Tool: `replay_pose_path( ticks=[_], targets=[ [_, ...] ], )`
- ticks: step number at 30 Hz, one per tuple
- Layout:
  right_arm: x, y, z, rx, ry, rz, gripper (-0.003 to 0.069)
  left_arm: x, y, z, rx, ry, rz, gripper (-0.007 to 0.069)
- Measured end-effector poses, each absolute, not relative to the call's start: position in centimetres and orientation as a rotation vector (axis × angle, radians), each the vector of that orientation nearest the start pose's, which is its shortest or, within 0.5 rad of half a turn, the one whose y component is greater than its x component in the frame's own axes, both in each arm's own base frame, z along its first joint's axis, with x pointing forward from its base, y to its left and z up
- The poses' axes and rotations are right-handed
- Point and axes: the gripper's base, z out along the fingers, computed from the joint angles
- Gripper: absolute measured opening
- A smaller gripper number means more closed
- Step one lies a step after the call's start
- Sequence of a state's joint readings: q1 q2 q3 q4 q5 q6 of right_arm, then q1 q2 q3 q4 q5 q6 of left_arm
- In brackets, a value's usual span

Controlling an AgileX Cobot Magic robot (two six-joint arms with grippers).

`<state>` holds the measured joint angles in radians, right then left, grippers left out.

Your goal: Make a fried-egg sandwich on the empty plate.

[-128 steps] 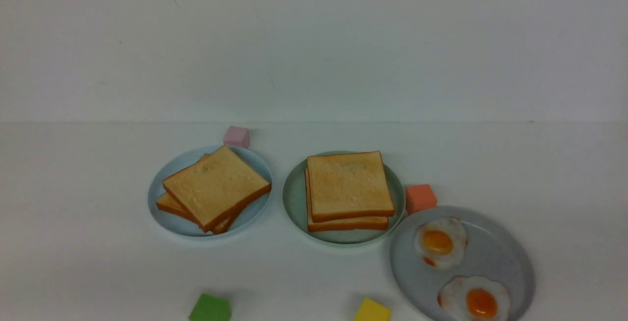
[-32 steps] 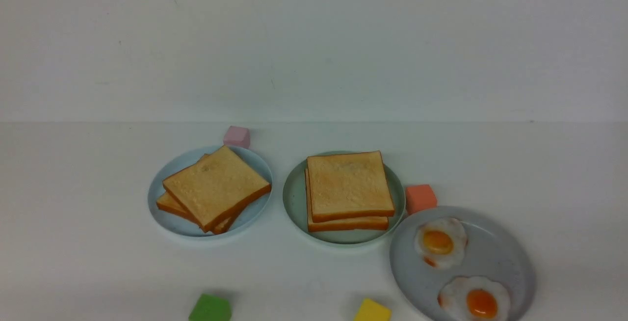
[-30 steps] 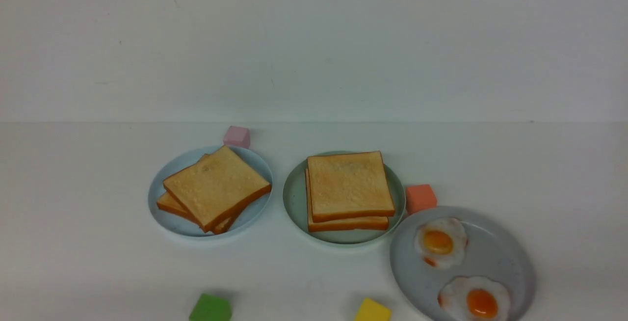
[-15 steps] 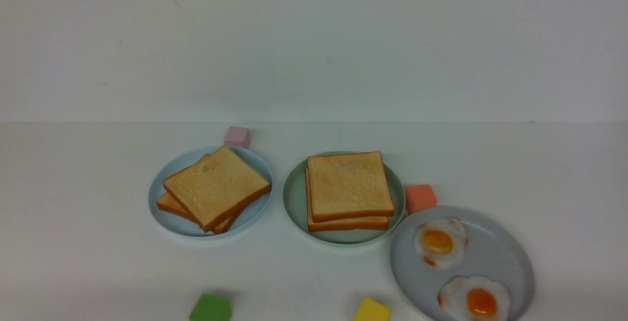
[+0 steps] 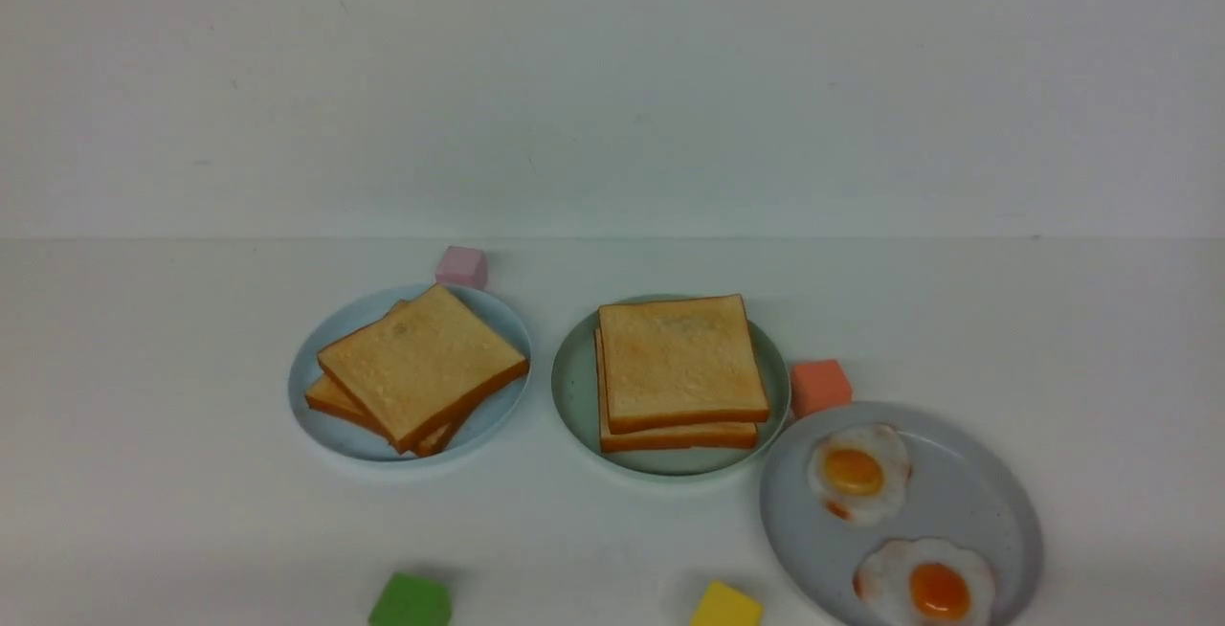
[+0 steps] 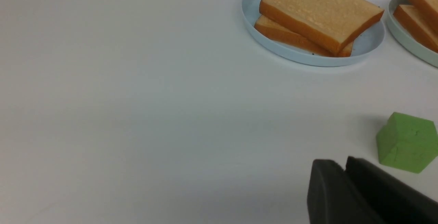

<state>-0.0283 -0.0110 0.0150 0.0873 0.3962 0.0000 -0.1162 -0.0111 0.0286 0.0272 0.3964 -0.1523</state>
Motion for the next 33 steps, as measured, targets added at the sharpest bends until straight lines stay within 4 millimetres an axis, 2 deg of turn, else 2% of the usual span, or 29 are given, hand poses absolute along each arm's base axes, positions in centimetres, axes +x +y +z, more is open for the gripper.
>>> replay_pose_path(
  ticks=[33],
  targets=[
    [5.19,0.16,17.34,0.079,1.88,0.067,0.0142,5.17,-0.51,16.86,-0.018,1.9,-0.155,0.0112]
  ],
)
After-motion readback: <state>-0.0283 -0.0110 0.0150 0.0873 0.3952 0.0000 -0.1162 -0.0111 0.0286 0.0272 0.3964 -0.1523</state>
